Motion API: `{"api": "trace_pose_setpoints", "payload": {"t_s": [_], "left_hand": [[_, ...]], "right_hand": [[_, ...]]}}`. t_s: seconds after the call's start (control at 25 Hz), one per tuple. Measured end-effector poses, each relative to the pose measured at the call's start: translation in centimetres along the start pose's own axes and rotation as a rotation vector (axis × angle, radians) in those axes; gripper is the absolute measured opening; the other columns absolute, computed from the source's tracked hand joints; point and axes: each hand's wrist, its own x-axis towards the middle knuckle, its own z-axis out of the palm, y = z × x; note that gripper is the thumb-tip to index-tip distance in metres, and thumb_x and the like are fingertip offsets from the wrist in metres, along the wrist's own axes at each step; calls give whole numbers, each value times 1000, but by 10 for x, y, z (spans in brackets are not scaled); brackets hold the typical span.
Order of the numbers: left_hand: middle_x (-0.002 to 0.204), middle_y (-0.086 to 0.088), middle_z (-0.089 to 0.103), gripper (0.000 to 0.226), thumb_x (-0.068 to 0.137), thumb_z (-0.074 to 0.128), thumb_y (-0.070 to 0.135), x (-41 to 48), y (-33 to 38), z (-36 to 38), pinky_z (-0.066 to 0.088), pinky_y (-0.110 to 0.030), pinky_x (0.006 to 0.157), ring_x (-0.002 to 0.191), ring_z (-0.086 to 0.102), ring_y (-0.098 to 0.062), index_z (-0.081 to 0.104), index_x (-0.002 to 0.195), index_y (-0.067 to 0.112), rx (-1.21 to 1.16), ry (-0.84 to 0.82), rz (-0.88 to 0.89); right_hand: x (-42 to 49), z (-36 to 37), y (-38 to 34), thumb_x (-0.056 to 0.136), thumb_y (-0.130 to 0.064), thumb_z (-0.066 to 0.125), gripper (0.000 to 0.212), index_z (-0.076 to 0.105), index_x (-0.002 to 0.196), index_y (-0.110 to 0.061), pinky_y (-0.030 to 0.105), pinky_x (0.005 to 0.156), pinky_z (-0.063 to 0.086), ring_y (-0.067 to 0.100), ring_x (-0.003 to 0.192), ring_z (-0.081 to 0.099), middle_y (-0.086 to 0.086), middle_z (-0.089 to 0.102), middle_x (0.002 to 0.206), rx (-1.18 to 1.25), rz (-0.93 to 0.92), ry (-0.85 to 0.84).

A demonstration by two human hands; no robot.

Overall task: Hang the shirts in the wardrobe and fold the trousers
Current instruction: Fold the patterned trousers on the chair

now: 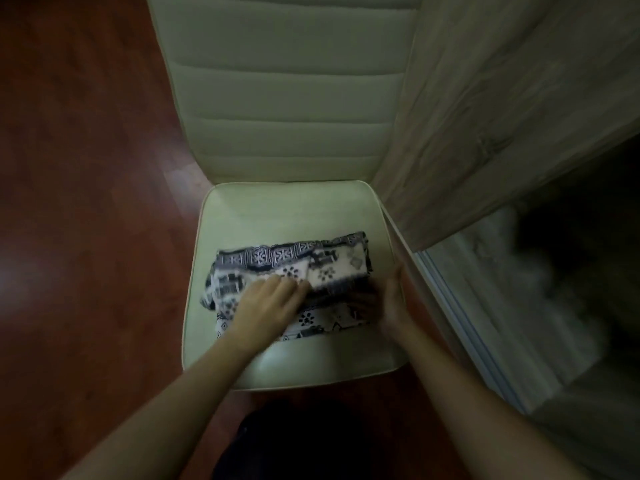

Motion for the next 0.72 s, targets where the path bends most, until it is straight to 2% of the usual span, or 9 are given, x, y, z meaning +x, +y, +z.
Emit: {"api": "trace_pose_setpoints", "payload": {"t_s": [0.08, 0.16, 0.24, 0.32, 0.44, 0.48, 0.52, 0.6, 0.72], "left_hand": [[90, -9, 57, 43, 84, 62, 23, -37, 23, 20, 41, -34, 57, 73, 52, -23, 49, 121, 5, 38, -174, 1], [102, -7, 55, 57, 85, 58, 43, -54, 33, 28, 39, -37, 69, 84, 55, -25, 46, 128, 7, 28, -314, 0], [106, -6, 59, 53, 89, 50, 50, -52, 37, 20, 36, -36, 74, 89, 56, -22, 50, 125, 11, -53, -266, -65], [107, -8, 62, 41, 92, 46, 43, -39, 31, 2, 33, -38, 77, 93, 51, -23, 57, 119, 14, -83, -85, -370], [115, -17, 51, 40, 94, 42, 39, -15, -5, -16, 33, -44, 87, 106, 45, -33, 53, 117, 9, -183, 58, -1360], [115, -20, 49, 42, 96, 38, 42, -10, -14, -15, 35, -45, 85, 106, 46, -36, 51, 114, 6, -245, 21, -1563], [111, -22, 51, 43, 97, 36, 42, -8, -18, -11, 37, -44, 80, 100, 49, -38, 51, 107, 3, -281, -37, -1609], [97, -22, 53, 39, 99, 31, 37, -12, -19, -6, 33, -39, 68, 85, 52, -39, 47, 92, 3, -296, -65, -1551], [97, -27, 53, 34, 100, 29, 32, -25, -29, -10, 32, -41, 69, 86, 53, -44, 43, 91, 2, -204, 57, -1645]], "right_hand": [[-2, 3, -1, 73, -85, 8, 100, 48, 134, -17, 43, 103, 41, 27, 117, 54, 11, 57, 128, -12, -9, -8], [-2, 6, 0, 50, -98, 22, 120, 40, 141, -21, 44, 108, 37, 25, 128, 46, 7, 47, 142, -193, -21, 3], [-4, 10, 2, 66, -89, 23, 103, 38, 141, -21, 35, 105, 36, 23, 130, 43, 4, 44, 144, -399, -80, 58], [-6, 14, 0, 89, -66, 24, 70, 46, 134, -17, 29, 92, 39, 25, 122, 50, 4, 54, 128, -476, -185, 147], [0, 20, -6, 96, -54, 24, 58, 51, 125, -12, 34, 83, 43, 27, 103, 57, 6, 57, 104, -448, -256, 333], [2, 23, -8, 97, -53, 24, 55, 52, 122, -12, 34, 79, 43, 26, 95, 57, 3, 54, 96, -462, -259, 358], [4, 27, -7, 97, -51, 24, 50, 53, 114, -13, 33, 73, 41, 23, 84, 57, 0, 53, 88, -505, -284, 368], [3, 29, -2, 100, -41, 28, 38, 52, 91, -13, 30, 61, 35, 16, 61, 48, -2, 47, 69, -552, -414, 427], [-4, 11, 7, 101, -28, 33, 30, 53, 88, -10, 29, 55, 32, 14, 57, 44, 1, 47, 68, -513, -512, 608]]}}
